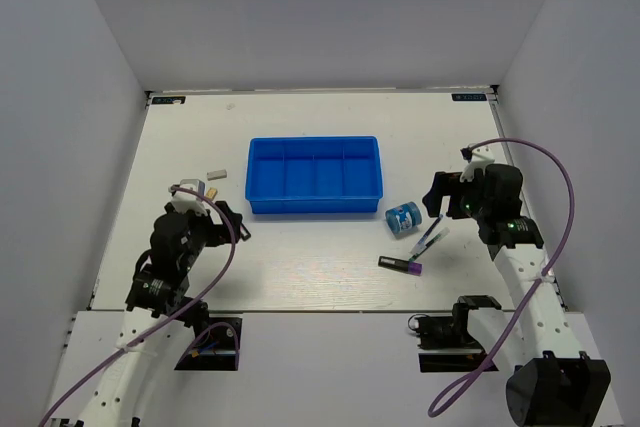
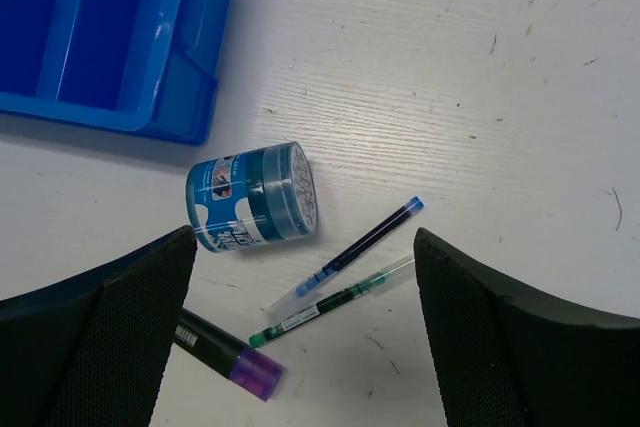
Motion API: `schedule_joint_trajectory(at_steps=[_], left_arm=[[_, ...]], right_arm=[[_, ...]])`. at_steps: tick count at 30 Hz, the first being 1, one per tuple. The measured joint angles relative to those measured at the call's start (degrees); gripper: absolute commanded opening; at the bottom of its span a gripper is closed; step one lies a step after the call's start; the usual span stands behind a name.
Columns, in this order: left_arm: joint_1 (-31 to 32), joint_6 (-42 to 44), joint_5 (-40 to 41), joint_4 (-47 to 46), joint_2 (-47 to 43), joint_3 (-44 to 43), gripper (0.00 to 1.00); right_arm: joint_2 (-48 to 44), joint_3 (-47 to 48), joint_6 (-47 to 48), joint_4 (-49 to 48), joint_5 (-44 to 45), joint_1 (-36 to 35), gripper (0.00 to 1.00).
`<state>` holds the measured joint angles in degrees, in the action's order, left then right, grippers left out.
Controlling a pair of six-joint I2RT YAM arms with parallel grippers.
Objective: Sort the stationery into containers
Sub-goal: Grab a piece of stationery with the left arm
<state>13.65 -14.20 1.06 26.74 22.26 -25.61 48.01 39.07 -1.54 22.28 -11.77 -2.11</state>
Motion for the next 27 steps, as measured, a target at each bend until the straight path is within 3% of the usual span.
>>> schedule_joint_trajectory(at_steps=[14, 16, 17, 18, 20, 21, 22, 23, 24, 26, 27], left_arm=[[0.0, 0.4, 0.6, -0.2, 4.1, 0.0, 1.00], [0.0, 0.3, 1.5, -0.3, 5.2, 0.0, 0.77], [0.0, 0.2, 2.1, -0.3, 6.1, 0.0, 0.59], [-0.1, -0.1, 2.7, -0.4, 7.5, -0.1, 0.22], [-0.6, -0.3, 3.7, -0.2, 11.7, -1.0, 0.04], [-1.1, -0.7, 4.2, -0.1, 14.4, -1.8, 0.04], [-1.7, -0.9, 4.8, 0.3, 17.5, -3.3, 0.09], [-2.1, -1.1, 5.7, 0.2, 20.8, -5.1, 0.24], [-2.6, -1.3, 6.6, 0.5, 24.7, -7.3, 0.62], [-3.7, -1.6, 8.2, 0.7, 32.2, -12.6, 0.72], [-4.4, -1.6, 8.7, 0.4, 36.1, -15.3, 0.76]], right_arm=[[-1.2, -0.5, 5.4, 0.5, -5.4, 0.4, 0.90], [-0.7, -0.2, 8.0, 1.7, -5.3, 0.4, 0.90], [0.0, 0.3, 9.6, 2.8, -5.1, 0.4, 0.90], [0.9, 1.2, 10.6, 4.2, -4.5, 0.4, 0.90], [2.4, 2.3, 13.1, 5.4, -4.0, 0.4, 0.90], [2.5, 2.4, 14.1, 5.5, -4.2, 0.4, 0.30], [2.5, 2.4, 15.6, 6.0, -4.6, 0.3, 0.00], [2.3, 2.4, 16.1, 6.3, -5.4, 0.2, 0.00], [2.1, 2.4, 16.2, 6.5, -6.1, 0.1, 0.01], [1.4, 2.4, 15.6, 6.6, -7.6, -0.3, 0.67], [1.1, 2.4, 15.5, 6.5, -8.1, -0.7, 0.90]])
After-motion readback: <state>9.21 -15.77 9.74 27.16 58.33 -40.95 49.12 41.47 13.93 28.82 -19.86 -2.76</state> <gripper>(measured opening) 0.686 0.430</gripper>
